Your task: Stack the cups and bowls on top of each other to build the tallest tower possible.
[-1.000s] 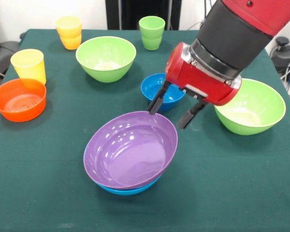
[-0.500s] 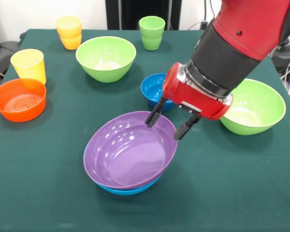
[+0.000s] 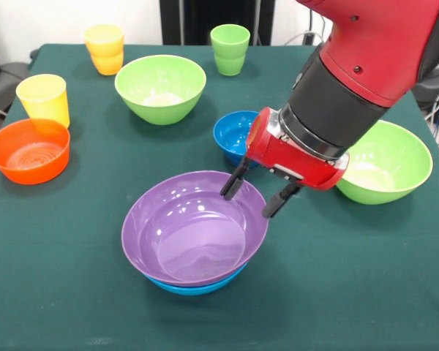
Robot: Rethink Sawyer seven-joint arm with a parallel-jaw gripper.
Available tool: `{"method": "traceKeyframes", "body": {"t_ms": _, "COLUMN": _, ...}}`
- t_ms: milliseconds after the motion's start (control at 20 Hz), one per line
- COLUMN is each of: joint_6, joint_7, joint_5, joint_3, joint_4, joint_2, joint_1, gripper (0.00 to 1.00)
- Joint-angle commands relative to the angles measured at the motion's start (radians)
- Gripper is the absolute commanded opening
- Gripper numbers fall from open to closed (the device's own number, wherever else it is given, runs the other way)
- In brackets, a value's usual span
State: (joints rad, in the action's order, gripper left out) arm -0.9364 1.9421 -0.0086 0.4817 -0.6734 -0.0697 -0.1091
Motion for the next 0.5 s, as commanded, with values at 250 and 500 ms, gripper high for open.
{"method": "traceKeyframes", "body": {"t_ms": 250, "joint_6": -0.059, "joint_7": -0.001, "joint_5": 0.049, "joint_3": -0.149, "joint_4": -0.006, "joint_2": -0.039, "joint_1": 0.0, "gripper": 1.0}}
{"method": "traceKeyframes", "body": {"t_ms": 500, "joint_6": -0.059, "joint_7": -0.004, "joint_5": 0.053, "joint_3": -0.142, "joint_4": 0.02, "joint_2": -0.021, "joint_1": 0.005, "gripper": 1.0}}
